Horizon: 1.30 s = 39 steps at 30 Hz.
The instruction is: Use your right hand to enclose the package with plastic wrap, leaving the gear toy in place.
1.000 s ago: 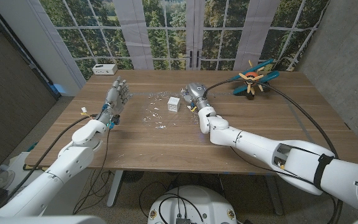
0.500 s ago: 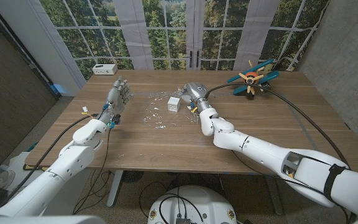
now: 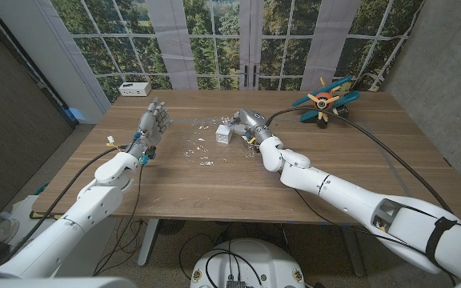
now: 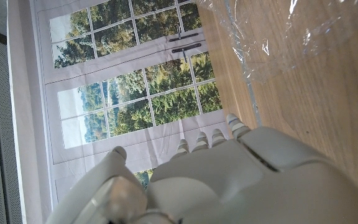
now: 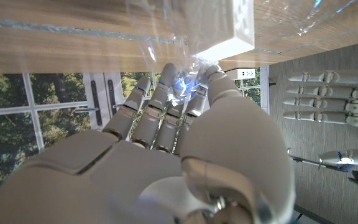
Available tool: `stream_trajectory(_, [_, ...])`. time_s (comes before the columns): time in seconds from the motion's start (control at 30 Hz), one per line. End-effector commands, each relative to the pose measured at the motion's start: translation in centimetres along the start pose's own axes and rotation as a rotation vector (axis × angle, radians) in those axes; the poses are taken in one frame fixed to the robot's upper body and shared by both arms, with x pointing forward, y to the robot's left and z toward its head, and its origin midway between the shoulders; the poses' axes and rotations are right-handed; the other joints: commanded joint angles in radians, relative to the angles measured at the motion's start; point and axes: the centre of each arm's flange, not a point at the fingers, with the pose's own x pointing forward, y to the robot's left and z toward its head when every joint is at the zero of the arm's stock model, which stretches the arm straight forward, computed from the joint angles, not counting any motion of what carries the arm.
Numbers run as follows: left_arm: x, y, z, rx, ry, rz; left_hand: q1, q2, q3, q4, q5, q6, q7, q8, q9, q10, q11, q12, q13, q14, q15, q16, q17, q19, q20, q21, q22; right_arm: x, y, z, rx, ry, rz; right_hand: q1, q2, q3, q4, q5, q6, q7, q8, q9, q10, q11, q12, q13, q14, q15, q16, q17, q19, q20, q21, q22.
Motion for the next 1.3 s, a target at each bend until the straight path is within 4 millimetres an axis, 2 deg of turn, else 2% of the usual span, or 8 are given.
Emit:
stream_trajectory(0.03, [0.4, 0.0, -0.1, 0.001, 0.01, -0.001, 0.01, 0.01, -0.003, -0.001, -0.003, -0.071, -0.002, 0.001, 0.004, -0.091, 0.005, -0.002, 0.004, -0.084, 0.0, -0.002, 0.003, 0.0, 0.008, -0.005, 0.002, 0.0, 0.0, 0.6, 0.254, -0.08, 0.102, 0.019, -0.002, 0.01, -0.001, -0.004, -0.002, 0.0, 0.003, 0.001, -0.01, 0.003, -0.006, 0.0, -0.014, -0.111, -0.007, 0.004, -0.001, 0.008, 0.0, 0.002])
stream_trajectory(0.4, [0.5, 0.1, 0.0, -0.001, 0.014, 0.009, 0.012, 0.012, -0.002, -0.002, -0.003, -0.072, -0.002, 0.0, 0.004, -0.091, 0.004, -0.002, 0.004, -0.085, 0.001, -0.002, 0.002, 0.0, 0.008, -0.005, 0.002, 0.3, 0.2, 0.7, 0.218, -0.128, 0.259, 0.007, -0.017, 0.019, 0.009, -0.035, -0.126, -0.034, -0.045, -0.025, -0.183, 0.011, -0.118, -0.031, -0.15, -0.064, -0.08, -0.018, -0.061, 0.051, -0.02, 0.003])
stream_trajectory(0.57, [0.6, 0.0, 0.0, -0.002, 0.019, 0.01, 0.013, 0.013, -0.001, -0.003, -0.003, -0.073, -0.001, 0.0, 0.004, -0.091, 0.006, -0.002, 0.004, -0.084, 0.001, -0.002, 0.002, 0.001, 0.008, -0.005, 0.002, 0.4, 0.2, 1.0, 0.142, -0.143, 0.341, -0.114, -0.07, -0.031, 0.054, -0.057, -0.253, -0.044, -0.125, -0.056, -0.292, 0.031, -0.201, -0.052, -0.283, -0.006, -0.106, -0.042, -0.17, 0.108, -0.056, 0.003])
stream_trajectory(0.67, [0.8, 0.0, 0.1, -0.002, 0.018, 0.009, 0.014, 0.014, 0.0, -0.003, -0.003, -0.073, -0.002, 0.001, 0.004, -0.093, 0.003, -0.003, 0.004, -0.084, 0.001, -0.002, 0.002, 0.001, 0.008, -0.005, 0.002, 0.3, 0.3, 1.4, 0.028, -0.151, 0.369, -0.202, -0.096, -0.07, 0.084, -0.05, -0.388, -0.076, -0.204, -0.065, -0.379, 0.045, -0.255, -0.063, -0.371, 0.027, -0.105, -0.051, -0.249, 0.137, -0.07, 0.003])
stream_trajectory(0.83, [0.9, -0.1, 0.2, -0.004, 0.019, 0.009, 0.016, 0.016, 0.001, -0.004, -0.004, -0.073, -0.002, 0.0, 0.004, -0.094, 0.004, -0.003, 0.004, -0.084, 0.002, -0.002, 0.002, 0.001, 0.008, -0.005, 0.002, -0.3, 0.7, 2.3, -0.122, -0.177, 0.37, -0.267, -0.119, -0.104, 0.106, -0.043, -0.451, -0.085, -0.241, -0.066, -0.426, 0.045, -0.279, -0.066, -0.422, 0.039, -0.103, -0.055, -0.303, 0.145, -0.074, 0.003])
stream_trajectory(0.97, [0.8, -0.1, 0.2, -0.003, 0.021, 0.014, 0.017, 0.017, 0.002, -0.004, -0.004, -0.073, -0.002, 0.001, 0.004, -0.093, 0.003, -0.003, 0.004, -0.084, 0.001, -0.002, 0.002, 0.001, 0.008, -0.005, 0.002, -1.1, 1.3, 2.8, -0.204, -0.197, 0.368, -0.259, -0.109, -0.099, 0.101, -0.036, -0.46, -0.098, -0.246, -0.065, -0.417, 0.043, -0.277, -0.067, -0.425, 0.037, -0.1, -0.06, -0.305, 0.143, -0.07, 0.003])
stream_trajectory(1.1, [0.8, -0.1, 0.2, -0.005, 0.024, 0.013, 0.017, 0.018, 0.003, -0.004, -0.004, -0.073, -0.002, 0.001, 0.004, -0.093, 0.004, -0.003, 0.004, -0.083, 0.001, -0.001, 0.002, 0.001, 0.007, -0.005, 0.002, -2.1, 2.1, 3.1, -0.305, -0.21, 0.333, -0.199, -0.06, -0.057, 0.071, -0.015, -0.459, -0.12, -0.25, -0.066, -0.404, 0.013, -0.275, -0.071, -0.417, 0.024, -0.09, -0.072, -0.293, 0.13, -0.057, 0.001])
stream_trajectory(1.3, [1.0, -0.3, 0.2, -0.005, 0.024, 0.006, 0.018, 0.019, 0.004, -0.004, -0.004, -0.073, -0.002, 0.001, 0.004, -0.093, 0.005, -0.002, 0.004, -0.083, 0.001, -0.001, 0.002, 0.002, 0.008, -0.005, 0.002, -3.7, 4.1, 3.9, -0.571, -0.227, 0.264, -0.189, -0.044, -0.042, 0.056, -0.012, -0.552, -0.164, -0.279, -0.07, -0.494, -0.004, -0.308, -0.079, -0.461, 0.011, -0.096, -0.086, -0.304, 0.119, -0.054, 0.0])
